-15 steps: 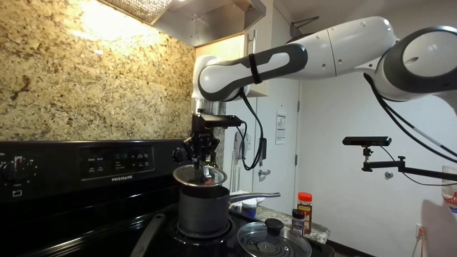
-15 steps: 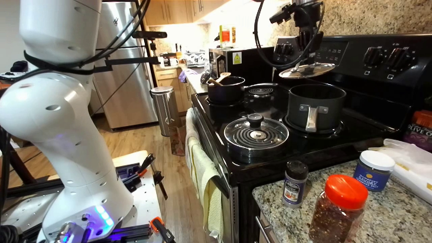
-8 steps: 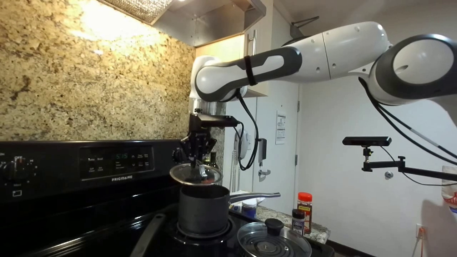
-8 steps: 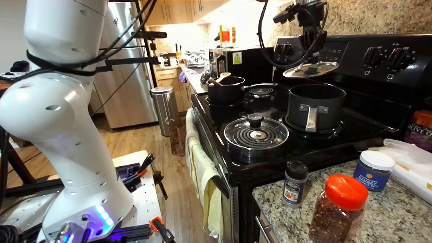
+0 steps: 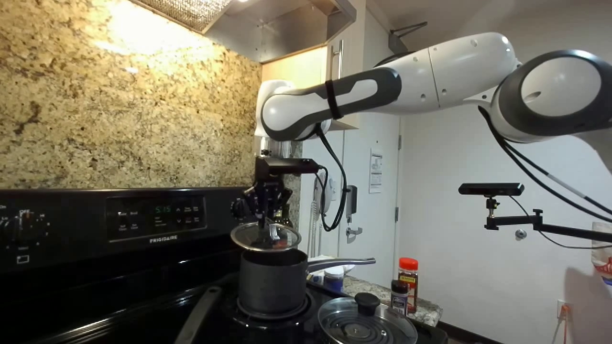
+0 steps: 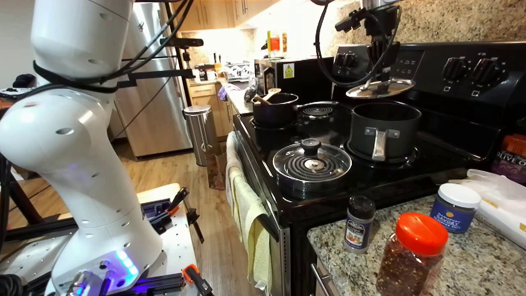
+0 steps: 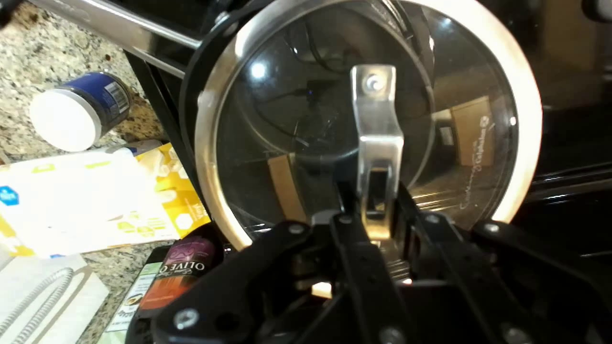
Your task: Remove the lid from the stove and put it on top of the pot on the upper right plate
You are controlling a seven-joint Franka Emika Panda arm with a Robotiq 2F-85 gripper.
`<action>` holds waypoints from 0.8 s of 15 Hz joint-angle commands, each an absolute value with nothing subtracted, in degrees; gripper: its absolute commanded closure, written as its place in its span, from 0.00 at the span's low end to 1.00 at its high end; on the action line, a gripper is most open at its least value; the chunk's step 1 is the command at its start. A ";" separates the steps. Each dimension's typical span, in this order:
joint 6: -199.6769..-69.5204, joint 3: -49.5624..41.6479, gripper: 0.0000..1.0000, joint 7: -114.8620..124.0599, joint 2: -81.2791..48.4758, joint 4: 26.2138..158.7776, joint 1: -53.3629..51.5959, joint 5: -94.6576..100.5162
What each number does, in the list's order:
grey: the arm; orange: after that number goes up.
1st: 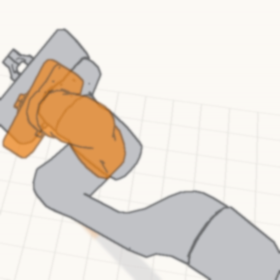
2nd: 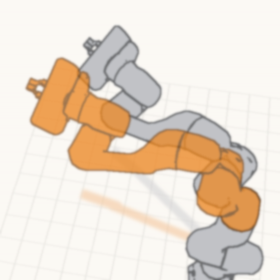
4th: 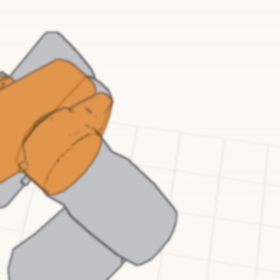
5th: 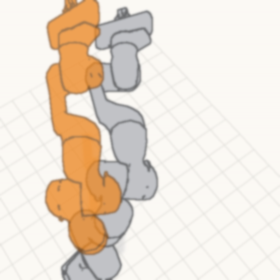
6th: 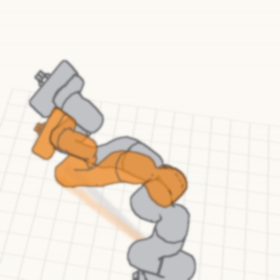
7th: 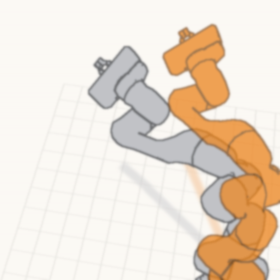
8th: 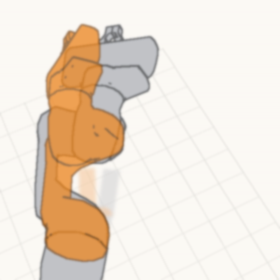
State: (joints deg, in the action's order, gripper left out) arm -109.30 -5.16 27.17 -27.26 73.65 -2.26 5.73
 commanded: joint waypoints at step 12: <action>-104.31 -6.98 0.95 30.39 -28.31 72.65 0.15 1.49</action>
State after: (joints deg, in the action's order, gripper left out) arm -107.27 -7.68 29.89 -28.53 74.25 -0.24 3.52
